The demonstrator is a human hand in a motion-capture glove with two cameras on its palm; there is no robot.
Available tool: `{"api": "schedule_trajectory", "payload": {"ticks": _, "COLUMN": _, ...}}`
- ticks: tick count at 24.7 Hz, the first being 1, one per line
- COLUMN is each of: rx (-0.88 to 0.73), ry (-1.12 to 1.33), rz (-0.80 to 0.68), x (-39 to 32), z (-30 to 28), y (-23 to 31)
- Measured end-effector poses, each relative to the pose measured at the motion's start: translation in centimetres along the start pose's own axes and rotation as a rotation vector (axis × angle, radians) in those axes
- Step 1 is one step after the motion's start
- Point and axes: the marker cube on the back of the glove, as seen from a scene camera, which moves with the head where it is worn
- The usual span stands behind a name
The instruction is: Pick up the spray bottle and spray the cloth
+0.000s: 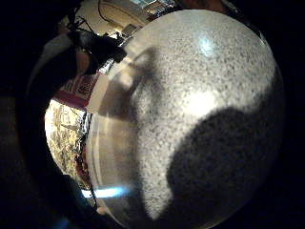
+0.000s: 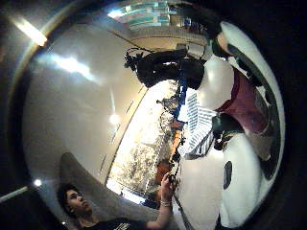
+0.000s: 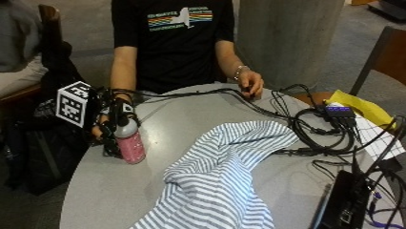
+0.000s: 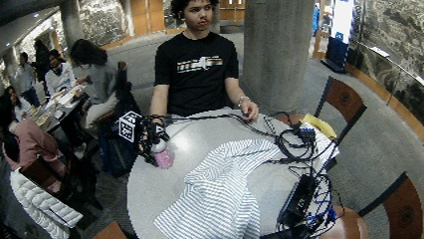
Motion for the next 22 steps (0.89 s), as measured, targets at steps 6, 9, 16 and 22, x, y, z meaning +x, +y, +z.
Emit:
{"api": "schedule_trajectory", "payload": {"ticks": 6, "rx": 0.11, "ry": -0.034, "rz": -0.049, "x": -0.3, "z": -0.9, "y": 0.3}}
{"api": "schedule_trajectory", "payload": {"ticks": 9, "rx": 0.13, "ry": -0.04, "rz": -0.065, "x": -0.6, "z": -1.2, "y": 0.2}}
{"api": "schedule_trajectory", "payload": {"ticks": 16, "rx": 0.092, "ry": -0.039, "rz": -0.051, "x": -0.8, "z": -1.5, "y": 0.5}}
{"api": "schedule_trajectory", "payload": {"ticks": 22, "rx": 0.056, "ry": -0.02, "rz": -0.025, "x": -0.4, "z": -2.1, "y": 0.6}}
